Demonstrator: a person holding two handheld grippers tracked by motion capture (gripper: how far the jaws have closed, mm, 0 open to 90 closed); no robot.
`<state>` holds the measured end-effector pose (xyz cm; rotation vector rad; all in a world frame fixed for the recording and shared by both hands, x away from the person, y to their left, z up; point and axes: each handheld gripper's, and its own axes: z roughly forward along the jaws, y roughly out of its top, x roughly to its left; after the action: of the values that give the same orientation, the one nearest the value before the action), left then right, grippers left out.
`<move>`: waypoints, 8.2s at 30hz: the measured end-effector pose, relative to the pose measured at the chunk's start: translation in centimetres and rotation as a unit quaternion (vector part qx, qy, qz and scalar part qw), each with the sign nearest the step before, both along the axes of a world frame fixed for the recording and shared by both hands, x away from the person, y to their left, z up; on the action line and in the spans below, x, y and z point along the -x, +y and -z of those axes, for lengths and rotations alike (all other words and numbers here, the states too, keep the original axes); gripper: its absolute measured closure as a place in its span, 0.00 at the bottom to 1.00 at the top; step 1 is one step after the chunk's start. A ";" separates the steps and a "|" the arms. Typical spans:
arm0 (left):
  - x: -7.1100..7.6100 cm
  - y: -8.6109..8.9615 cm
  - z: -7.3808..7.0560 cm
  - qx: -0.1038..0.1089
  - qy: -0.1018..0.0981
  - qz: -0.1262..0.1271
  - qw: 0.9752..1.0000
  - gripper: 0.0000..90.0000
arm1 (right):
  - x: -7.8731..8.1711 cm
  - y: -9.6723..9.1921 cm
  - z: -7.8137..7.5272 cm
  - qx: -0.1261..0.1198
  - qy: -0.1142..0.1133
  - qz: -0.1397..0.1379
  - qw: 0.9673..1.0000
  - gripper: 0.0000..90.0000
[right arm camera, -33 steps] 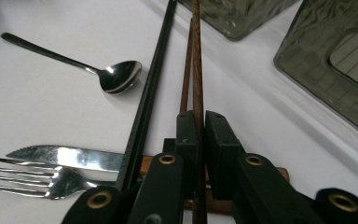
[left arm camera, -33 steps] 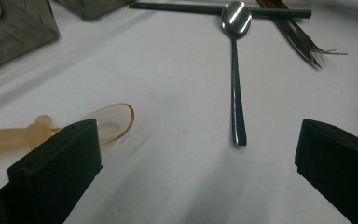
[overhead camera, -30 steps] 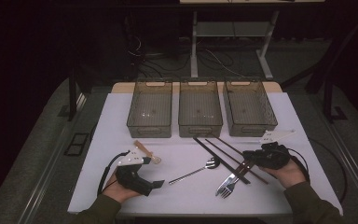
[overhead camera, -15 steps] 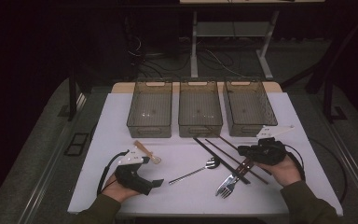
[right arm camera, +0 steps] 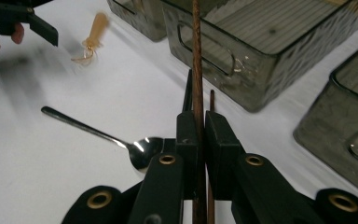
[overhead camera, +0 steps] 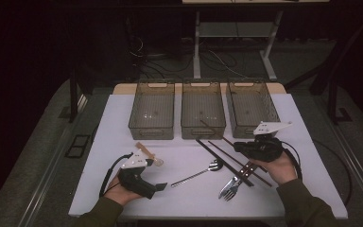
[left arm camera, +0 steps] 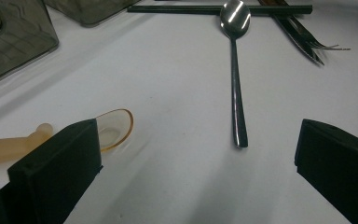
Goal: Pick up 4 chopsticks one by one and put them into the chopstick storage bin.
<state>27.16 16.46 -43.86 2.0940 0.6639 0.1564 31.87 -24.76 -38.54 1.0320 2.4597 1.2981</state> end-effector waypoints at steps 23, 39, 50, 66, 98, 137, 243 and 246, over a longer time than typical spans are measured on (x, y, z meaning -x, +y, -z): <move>0.1 -0.2 0.0 0.002 -0.006 -0.002 1.000 0.00 | -3.5 5.6 -0.9 -0.016 0.000 0.018 1.000 0.93; 0.1 -0.2 0.0 0.002 -0.005 -0.002 1.000 0.00 | -5.7 8.6 -2.3 -0.037 0.004 0.030 0.999 0.93; 0.1 -0.3 0.0 0.001 -0.003 0.000 1.000 0.00 | -7.6 10.9 -3.7 -0.050 -0.001 0.033 0.998 0.93; 0.1 -0.5 0.0 0.001 -0.007 0.011 1.000 0.00 | -10.4 15.8 -5.8 -0.049 -0.015 0.036 0.998 0.93; 0.1 -0.6 -0.1 0.009 -0.011 0.019 1.000 0.00 | -17.0 26.9 -1.9 -0.020 -0.004 0.053 0.998 0.93; 0.2 -0.7 -0.1 0.008 -0.011 0.023 1.000 0.00 | -14.2 22.7 -2.6 -0.020 0.032 0.037 0.999 0.39; -0.1 -0.8 0.2 0.001 -0.010 0.019 1.000 0.00 | 1.0 -1.5 4.4 0.094 0.062 0.008 0.994 0.87; -0.1 -0.8 0.2 0.001 -0.010 0.019 1.000 0.00 | 1.0 -1.3 4.5 0.097 0.063 0.006 0.993 0.87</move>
<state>27.24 15.69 -44.09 2.0996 0.6121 0.1562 30.88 -26.09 -43.06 1.1062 2.6039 0.9934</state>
